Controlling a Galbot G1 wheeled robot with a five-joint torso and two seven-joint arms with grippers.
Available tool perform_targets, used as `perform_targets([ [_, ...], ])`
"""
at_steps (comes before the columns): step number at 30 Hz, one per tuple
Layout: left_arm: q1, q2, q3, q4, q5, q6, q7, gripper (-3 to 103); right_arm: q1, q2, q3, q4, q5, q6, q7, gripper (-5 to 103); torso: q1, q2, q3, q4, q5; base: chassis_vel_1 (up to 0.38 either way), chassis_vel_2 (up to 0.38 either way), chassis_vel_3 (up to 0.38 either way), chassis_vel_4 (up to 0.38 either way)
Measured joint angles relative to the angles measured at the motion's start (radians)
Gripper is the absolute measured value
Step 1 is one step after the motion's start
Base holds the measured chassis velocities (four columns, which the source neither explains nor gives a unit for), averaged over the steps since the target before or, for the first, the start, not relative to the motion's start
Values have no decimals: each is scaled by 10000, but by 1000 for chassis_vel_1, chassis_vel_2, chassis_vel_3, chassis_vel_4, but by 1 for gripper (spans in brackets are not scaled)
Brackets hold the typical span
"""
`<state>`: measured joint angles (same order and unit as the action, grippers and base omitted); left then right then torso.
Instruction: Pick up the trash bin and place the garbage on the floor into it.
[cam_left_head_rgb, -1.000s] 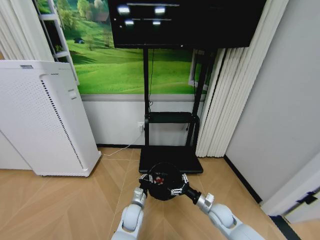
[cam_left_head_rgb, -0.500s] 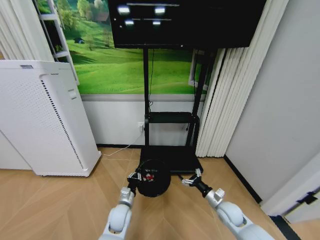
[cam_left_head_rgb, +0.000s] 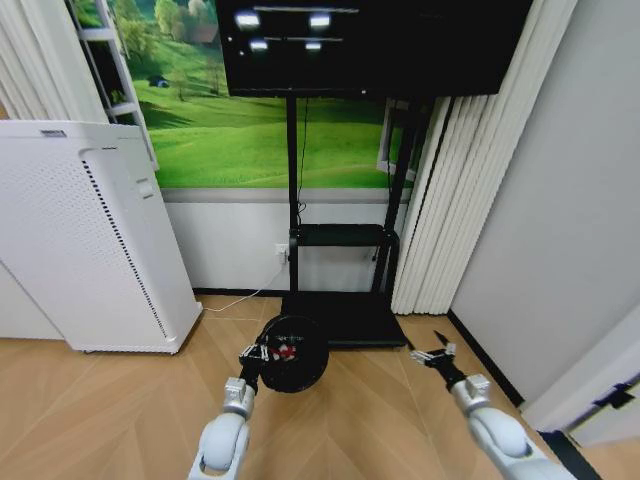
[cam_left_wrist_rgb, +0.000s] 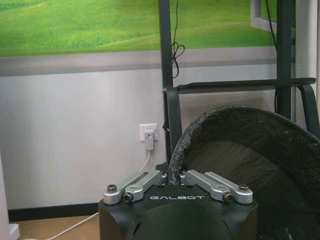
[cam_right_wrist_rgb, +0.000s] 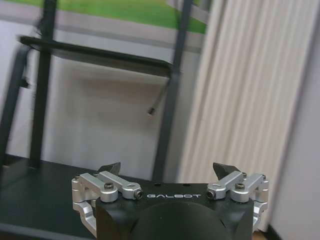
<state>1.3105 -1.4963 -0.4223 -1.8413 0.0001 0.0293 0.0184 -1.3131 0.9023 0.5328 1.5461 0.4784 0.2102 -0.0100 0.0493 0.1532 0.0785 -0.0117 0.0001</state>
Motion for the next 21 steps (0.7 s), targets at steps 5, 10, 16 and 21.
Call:
perform_targets([
  [5, 7, 133, -349, -134, -51, -26, -23, 4, -543, 334, 1094, -363, -89, -248, 303, 100, 0, 0, 0, -1, 0, 0, 0, 0, 0],
  [10, 124, 251, -698, -400, -179, -27, -25, 4, -933, 418, 1727, -264, -17, -535, -211, 100, 0, 0, 0, -1, 0, 0, 0, 0, 0],
  [16, 458, 226, -957, -754, -222, 2, -25, 4, -836, 498, 2210, -37, 125, -1069, -486, 100, -1, 0, 0, 1, -1, 0, 0, 0, 0],
  [21, 632, 196, -995, -867, -202, 2, -18, 4, -762, 480, 2602, 495, 149, -1504, -201, 100, 0, 0, 0, 1, -1, 0, 0, 0, 0],
])
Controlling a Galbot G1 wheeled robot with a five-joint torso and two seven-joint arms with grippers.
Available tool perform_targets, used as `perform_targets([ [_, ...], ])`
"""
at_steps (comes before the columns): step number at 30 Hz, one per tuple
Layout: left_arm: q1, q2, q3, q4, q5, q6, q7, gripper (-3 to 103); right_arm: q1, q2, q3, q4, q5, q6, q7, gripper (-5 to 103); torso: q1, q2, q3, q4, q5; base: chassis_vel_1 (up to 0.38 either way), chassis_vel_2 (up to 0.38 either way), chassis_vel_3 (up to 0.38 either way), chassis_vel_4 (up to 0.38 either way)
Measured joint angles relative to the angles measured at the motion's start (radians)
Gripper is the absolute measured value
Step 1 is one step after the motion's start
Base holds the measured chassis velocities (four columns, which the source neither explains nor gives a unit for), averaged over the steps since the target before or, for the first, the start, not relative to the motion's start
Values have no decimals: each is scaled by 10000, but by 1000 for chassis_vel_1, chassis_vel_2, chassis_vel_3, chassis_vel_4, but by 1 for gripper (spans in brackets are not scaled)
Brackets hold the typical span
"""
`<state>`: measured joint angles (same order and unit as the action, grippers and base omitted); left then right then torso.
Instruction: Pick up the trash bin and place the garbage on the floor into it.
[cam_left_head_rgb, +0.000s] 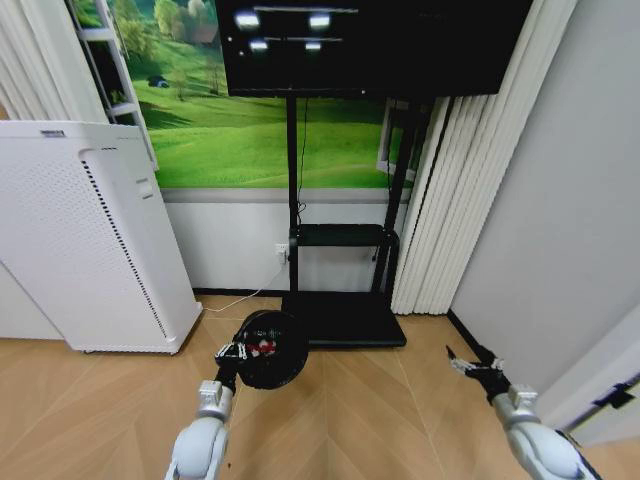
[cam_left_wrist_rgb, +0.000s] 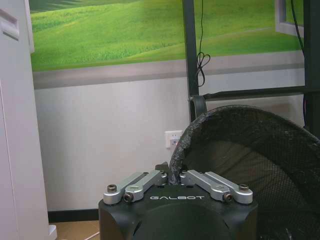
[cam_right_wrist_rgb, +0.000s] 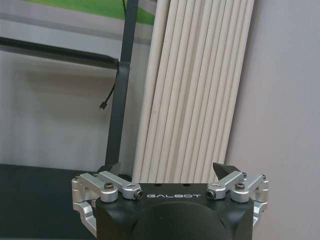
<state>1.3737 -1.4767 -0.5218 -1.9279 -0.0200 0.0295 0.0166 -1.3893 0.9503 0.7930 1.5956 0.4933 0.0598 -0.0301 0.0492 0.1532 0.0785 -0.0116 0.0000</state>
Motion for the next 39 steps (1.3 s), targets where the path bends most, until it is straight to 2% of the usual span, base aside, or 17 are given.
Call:
perform_targets([
  [10, 28, -112, 68, 48, 86, -21, 10, 4, -70, -131, 490, 444, 188, -449, -565, 100, 0, 0, 0, -2, -1, 0, 0, 0, 0],
  [39, 177, -120, 36, 113, 95, -162, 33, 4, -34, -101, 396, 367, 177, -397, -602, 100, 0, 0, 1, -3, 1, 4, 5, -5, -3],
])
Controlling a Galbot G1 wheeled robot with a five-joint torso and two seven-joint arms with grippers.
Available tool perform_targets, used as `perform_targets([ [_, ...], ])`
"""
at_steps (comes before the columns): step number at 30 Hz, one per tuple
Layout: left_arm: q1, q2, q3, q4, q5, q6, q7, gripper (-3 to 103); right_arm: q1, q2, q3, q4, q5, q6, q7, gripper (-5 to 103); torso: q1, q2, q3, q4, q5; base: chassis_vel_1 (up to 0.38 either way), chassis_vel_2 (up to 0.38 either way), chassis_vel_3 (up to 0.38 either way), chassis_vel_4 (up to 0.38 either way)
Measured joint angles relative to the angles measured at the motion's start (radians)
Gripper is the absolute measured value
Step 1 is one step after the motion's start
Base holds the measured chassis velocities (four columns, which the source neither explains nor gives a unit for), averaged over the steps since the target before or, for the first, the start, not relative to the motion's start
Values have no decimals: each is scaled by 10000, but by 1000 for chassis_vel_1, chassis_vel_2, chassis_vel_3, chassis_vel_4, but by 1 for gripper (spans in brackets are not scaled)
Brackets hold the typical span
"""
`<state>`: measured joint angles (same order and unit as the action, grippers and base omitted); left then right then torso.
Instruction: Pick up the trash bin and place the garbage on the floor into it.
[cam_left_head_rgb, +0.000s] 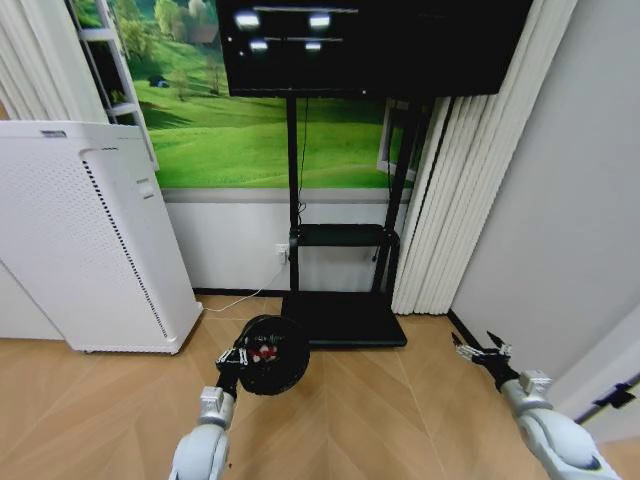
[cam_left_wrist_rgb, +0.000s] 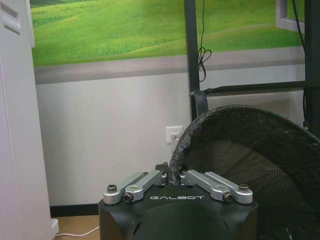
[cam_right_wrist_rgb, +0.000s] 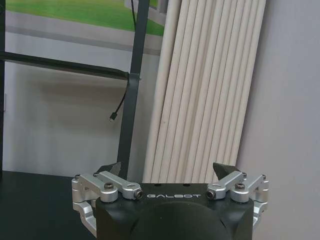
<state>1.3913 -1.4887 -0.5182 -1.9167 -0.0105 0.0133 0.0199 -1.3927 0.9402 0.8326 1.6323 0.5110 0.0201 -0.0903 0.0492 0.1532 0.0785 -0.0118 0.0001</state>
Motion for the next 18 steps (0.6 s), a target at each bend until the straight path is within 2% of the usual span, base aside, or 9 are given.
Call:
perform_targets([
  [10, 70, 4, -67, -28, 6, -74, 0, 4, 1, 0, -7, -1, -3, 9, 5, 100, -1, 1, 1, 1, -3, 168, 173, -177, -157],
  [18, 15, -1, -44, 24, 8, -76, 1, 4, 2, 0, -9, -2, -4, 13, 9, 100, -1, 1, -1, 0, -3, 268, 262, -266, -283],
])
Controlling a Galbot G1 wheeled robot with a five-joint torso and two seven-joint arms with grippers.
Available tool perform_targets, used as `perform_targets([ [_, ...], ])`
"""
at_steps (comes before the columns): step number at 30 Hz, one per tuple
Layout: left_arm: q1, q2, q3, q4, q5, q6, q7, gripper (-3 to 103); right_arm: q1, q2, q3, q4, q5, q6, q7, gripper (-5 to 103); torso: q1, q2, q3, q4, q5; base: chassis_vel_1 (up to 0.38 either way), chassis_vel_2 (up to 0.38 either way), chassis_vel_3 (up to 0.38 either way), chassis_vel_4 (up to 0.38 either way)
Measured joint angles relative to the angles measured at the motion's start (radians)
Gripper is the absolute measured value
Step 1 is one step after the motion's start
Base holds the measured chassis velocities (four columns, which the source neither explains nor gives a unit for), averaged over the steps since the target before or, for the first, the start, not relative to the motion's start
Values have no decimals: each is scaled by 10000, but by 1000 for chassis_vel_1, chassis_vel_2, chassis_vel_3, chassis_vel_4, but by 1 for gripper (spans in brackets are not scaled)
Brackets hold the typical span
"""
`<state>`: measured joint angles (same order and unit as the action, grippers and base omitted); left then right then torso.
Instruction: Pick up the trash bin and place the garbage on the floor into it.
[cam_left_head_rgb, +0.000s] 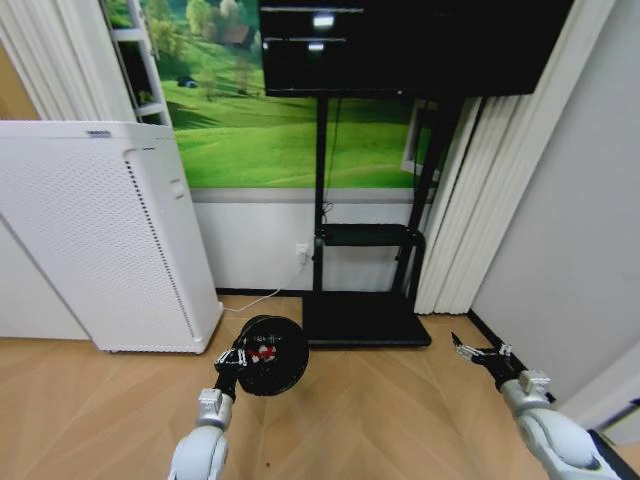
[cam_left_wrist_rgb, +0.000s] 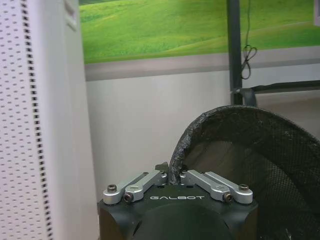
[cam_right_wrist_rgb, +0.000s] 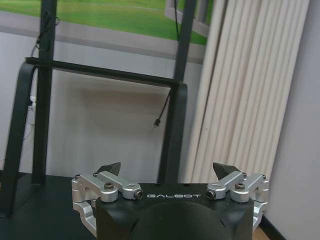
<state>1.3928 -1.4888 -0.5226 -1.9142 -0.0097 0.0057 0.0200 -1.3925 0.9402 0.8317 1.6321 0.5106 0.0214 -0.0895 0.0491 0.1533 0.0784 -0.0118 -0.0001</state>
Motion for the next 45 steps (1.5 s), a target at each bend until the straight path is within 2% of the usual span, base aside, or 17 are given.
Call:
perform_targets([
  [2, -34, -3, 6, 40, 0, -9, 3, 4, 0, 1, -2, -1, 0, 0, -1, 100, 0, -1, 0, -2, 3, 359, 326, -315, -327],
  [3, -41, -3, 7, 56, 2, -9, 1, 4, 0, 1, -2, 0, 0, 0, -1, 100, 1, -1, 1, 6, 2, 372, 355, -378, -368],
  [6, -65, -4, 11, 76, 1, -10, 1, 4, 0, 0, -1, 0, 0, 0, 0, 100, 1, 0, 0, -2, 0, 371, 354, -372, -378],
  [16, -87, -2, -10, 160, 10, -42, -23, 4, 0, 1, -3, 1, -1, 0, -3, 100, 1, 0, 1, 6, -1, 306, 300, -304, -296],
  [17, -87, -5, 5, 172, 15, -69, -19, 4, -1, 1, -3, 1, 0, 0, -3, 100, 1, 0, 0, -4, -1, 94, 32, -88, -43],
  [18, -87, -5, 5, 172, 15, -69, -19, 4, -1, 1, -3, 1, 0, 0, -3, 100, 1, 0, 0, -4, -1, 94, 32, -88, -43],
  [19, -81, -8, 10, 182, 23, -79, -19, 4, 0, 0, -3, 1, -1, 0, -3, 100, 1, -1, 1, 9, 0, 94, 36, -4, -43],
  [27, -61, -29, 57, 213, 31, -105, 12, 4, 0, -3, 1, -1, 0, 0, -2, 100, 2, -1, 1, -8, 3, -73, -60, 56, 52],
  [33, -50, -39, 103, 214, 48, -107, 9, 4, 0, -2, 2, 0, -1, 0, -1, 100, 2, -1, 2, 5, 2, 93, -85, -78, 81],
  [45, 198, 60, 126, 110, 61, -89, -8, 4, -1, 0, -1, 0, 0, 0, -1, 100, 0, -1, 0, -1, 0, 208, -197, -213, 198],
])
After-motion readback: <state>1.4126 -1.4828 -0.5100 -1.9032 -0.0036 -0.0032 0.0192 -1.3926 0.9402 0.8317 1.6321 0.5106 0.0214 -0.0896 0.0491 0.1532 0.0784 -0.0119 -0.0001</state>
